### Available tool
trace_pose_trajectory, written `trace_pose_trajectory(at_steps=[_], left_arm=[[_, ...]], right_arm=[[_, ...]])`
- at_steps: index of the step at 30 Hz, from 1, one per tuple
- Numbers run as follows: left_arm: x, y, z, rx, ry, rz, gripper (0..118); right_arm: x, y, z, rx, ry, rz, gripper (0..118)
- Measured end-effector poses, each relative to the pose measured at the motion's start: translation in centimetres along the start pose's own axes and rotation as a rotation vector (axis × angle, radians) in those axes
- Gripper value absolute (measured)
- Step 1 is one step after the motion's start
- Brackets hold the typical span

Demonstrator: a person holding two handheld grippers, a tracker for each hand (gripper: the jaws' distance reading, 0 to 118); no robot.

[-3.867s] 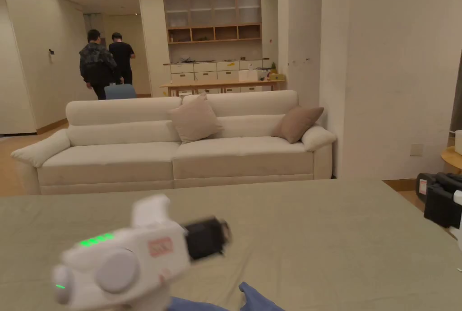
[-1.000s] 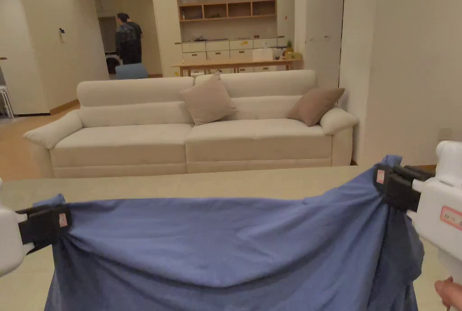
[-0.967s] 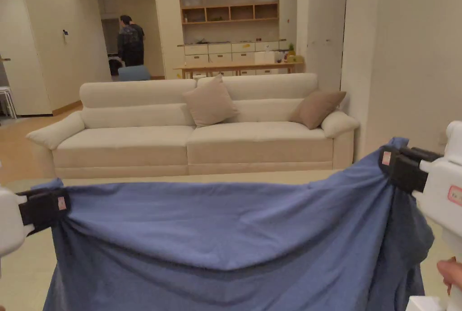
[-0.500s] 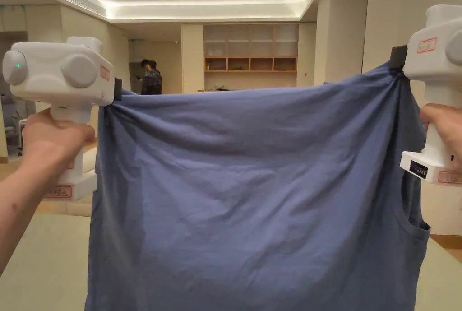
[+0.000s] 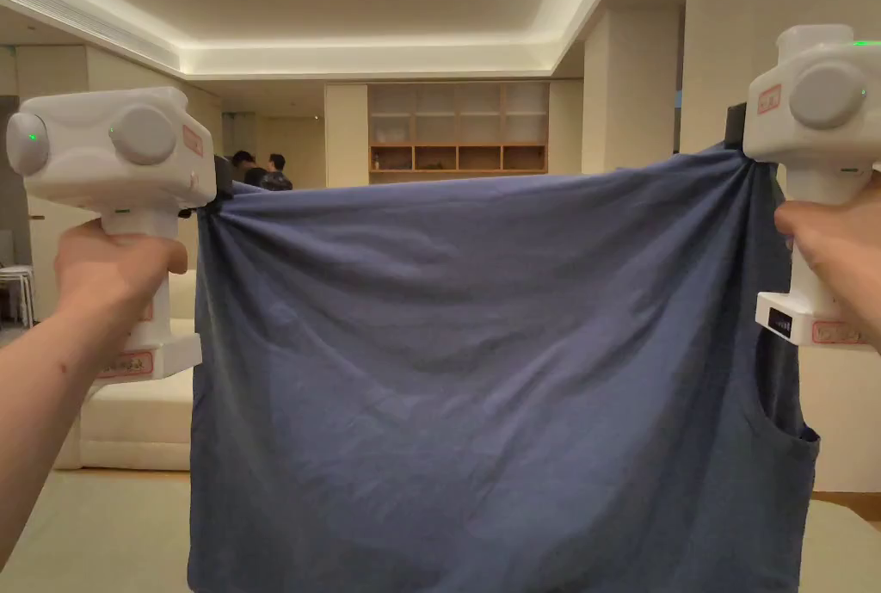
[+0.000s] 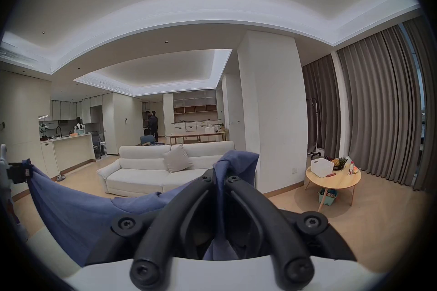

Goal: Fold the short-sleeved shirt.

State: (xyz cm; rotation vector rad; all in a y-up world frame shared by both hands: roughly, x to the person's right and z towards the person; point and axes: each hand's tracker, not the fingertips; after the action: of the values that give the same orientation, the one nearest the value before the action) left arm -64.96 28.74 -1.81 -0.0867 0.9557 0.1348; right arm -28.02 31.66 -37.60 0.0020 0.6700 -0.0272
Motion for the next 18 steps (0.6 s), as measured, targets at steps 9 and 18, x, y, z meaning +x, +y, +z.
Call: trace_pose_trajectory(at_steps=[9,18], left_arm=[[1.1,-7.3,-3.9,-0.081,-0.006,-0.029,6],[-3.6,-24.9,0.4,-0.304,-0.089,0.054,6]], right_arm=[[0.3,-5.7,-2.5,-0.06,0.101,-0.027,5],[4.5,-23.0,5.2,-0.391,0.216,-0.047,5]])
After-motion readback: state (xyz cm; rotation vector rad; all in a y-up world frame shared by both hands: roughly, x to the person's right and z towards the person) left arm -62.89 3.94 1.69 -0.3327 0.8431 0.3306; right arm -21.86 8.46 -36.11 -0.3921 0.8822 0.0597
